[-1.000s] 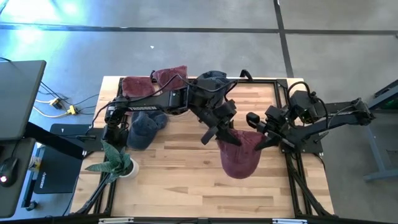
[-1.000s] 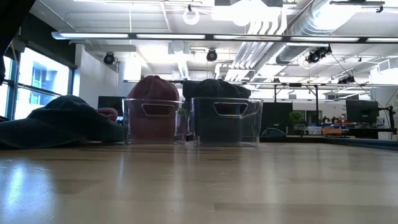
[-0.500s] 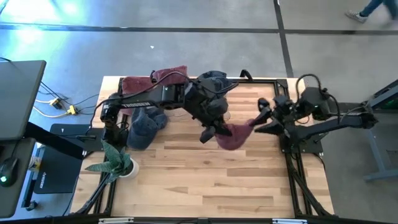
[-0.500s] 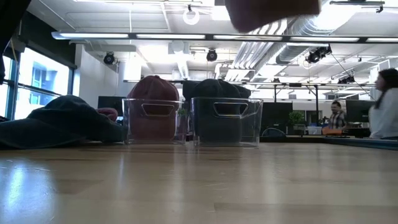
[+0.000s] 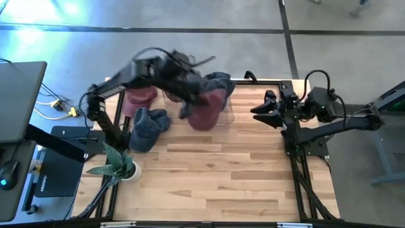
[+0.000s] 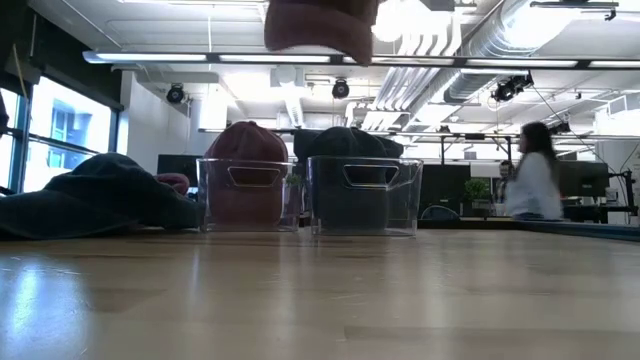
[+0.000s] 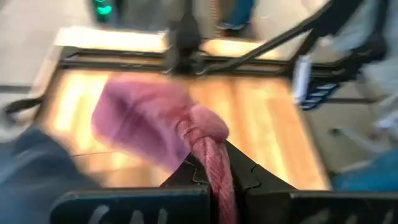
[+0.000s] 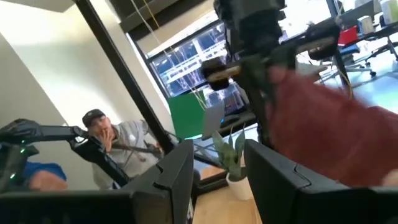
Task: Pick & Place hat
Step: Put the bottom red cap into the left bin
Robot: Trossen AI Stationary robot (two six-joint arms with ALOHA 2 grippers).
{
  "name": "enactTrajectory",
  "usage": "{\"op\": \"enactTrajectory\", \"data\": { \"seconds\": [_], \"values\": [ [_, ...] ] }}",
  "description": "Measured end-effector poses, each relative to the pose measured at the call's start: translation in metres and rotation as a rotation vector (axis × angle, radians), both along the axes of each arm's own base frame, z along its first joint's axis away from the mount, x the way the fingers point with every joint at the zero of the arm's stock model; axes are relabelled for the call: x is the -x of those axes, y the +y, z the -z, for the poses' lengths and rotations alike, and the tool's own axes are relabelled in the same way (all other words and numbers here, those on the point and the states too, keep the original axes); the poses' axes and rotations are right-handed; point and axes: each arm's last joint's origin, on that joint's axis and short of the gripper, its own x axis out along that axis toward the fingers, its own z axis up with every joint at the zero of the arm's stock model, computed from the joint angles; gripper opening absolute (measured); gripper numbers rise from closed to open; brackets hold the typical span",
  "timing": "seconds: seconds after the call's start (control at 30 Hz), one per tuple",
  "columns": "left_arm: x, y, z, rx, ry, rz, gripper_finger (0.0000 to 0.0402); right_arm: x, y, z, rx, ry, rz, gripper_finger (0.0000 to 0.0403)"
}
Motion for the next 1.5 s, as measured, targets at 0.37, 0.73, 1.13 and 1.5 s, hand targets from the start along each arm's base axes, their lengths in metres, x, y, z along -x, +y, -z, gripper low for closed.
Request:
{"op": "enactTrajectory", "data": {
  "seconds": [0.37, 0.73, 1.13, 1.5],
  "values": [
    [0.058, 0.073, 0.012, -0.194, 0.085, -0.118, 0.0000, -0.040, 0.002, 0.005, -0.009, -0.040, 0.005, 0.0138],
    [0.069, 0.122, 0.099, -0.213, 0.151, -0.163, 0.0000, -0.059, 0.011, 0.007, -0.133, -0.075, 0.006, 0.0138],
    [0.087, 0.151, 0.166, -0.301, 0.142, -0.305, 0.0000, -0.058, 0.019, 0.007, -0.222, -0.087, 0.152, 0.0138],
    [0.122, 0.177, 0.193, -0.127, 0.194, -0.452, 0.0000, -0.058, 0.017, 0.007, -0.249, -0.089, 0.200, 0.0138]
  ]
}}
